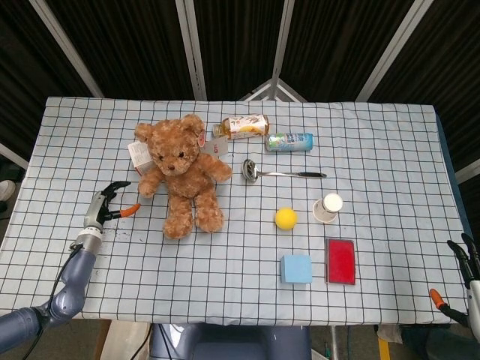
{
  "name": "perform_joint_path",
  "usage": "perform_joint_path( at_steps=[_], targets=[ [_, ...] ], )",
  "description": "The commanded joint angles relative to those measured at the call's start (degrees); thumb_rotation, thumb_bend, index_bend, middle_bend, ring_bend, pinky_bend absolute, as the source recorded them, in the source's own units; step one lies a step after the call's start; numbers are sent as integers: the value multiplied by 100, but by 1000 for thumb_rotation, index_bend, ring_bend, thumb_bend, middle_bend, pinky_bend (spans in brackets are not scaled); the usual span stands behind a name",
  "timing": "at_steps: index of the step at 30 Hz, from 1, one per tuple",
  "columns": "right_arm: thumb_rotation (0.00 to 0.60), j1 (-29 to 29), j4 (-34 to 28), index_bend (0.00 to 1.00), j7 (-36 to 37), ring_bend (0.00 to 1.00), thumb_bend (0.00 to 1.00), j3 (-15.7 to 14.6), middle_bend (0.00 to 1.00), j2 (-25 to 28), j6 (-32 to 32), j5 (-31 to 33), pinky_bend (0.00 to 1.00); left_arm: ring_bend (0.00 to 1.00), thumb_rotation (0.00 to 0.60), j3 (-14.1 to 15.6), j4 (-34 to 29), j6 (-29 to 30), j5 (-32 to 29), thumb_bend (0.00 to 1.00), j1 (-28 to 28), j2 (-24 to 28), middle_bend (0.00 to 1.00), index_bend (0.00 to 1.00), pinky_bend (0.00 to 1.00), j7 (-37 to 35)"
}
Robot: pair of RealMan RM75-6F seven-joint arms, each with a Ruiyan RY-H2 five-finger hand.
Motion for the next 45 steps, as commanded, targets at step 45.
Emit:
perform_joint_path(
  at_steps=[45],
  targets=[
    [600,1,-33,140,111,122,217,-48,61,68,-36,7,0,49,600,-854,612,682,-1136,522,-704,-1339,450,421,0,731]
  ],
)
